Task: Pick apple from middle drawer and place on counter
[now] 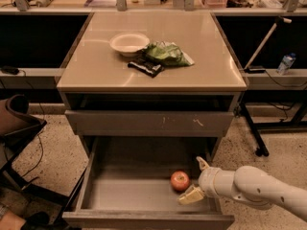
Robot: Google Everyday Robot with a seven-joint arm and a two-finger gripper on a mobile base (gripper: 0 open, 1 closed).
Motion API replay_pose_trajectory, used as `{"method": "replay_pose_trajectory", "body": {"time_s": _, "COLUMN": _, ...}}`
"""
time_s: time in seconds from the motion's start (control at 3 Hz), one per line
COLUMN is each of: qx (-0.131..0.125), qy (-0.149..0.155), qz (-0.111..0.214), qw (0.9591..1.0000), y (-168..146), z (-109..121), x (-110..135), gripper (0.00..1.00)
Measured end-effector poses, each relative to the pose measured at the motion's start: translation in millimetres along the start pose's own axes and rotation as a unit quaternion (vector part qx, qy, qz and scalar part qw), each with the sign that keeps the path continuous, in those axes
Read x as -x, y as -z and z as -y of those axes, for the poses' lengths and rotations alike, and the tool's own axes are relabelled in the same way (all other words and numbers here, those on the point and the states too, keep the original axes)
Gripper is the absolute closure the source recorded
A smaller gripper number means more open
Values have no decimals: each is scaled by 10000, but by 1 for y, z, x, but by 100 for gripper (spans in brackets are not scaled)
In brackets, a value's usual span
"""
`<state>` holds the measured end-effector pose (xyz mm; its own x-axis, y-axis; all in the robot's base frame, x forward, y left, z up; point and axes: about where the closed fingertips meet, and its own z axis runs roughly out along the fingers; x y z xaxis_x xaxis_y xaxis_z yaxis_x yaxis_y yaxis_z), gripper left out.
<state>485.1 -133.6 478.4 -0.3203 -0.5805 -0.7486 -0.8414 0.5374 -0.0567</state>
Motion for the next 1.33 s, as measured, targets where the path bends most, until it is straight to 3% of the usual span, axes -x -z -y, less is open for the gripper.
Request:
{"method": "replay_pose_trajectory", "body": {"time_s": 0.33, "qx": 0, "qy": 0, "qz": 0, "qw": 10000, "y": 0, "z": 0, "x": 0, "gripper": 0}}
{"method": "replay_pose_trajectory", "body": {"time_s": 1.0, "qx": -383, "qy": 400, "qz": -152, "qw": 9983, "y": -62, "z": 24, "x": 9, "gripper": 0}}
{"method": "replay_pose_trajectory", "body": {"time_s": 1.33, "qx": -415, "qy": 439, "qz": -143, "qw": 9981, "y": -66, "z": 25, "x": 13, "gripper": 0}}
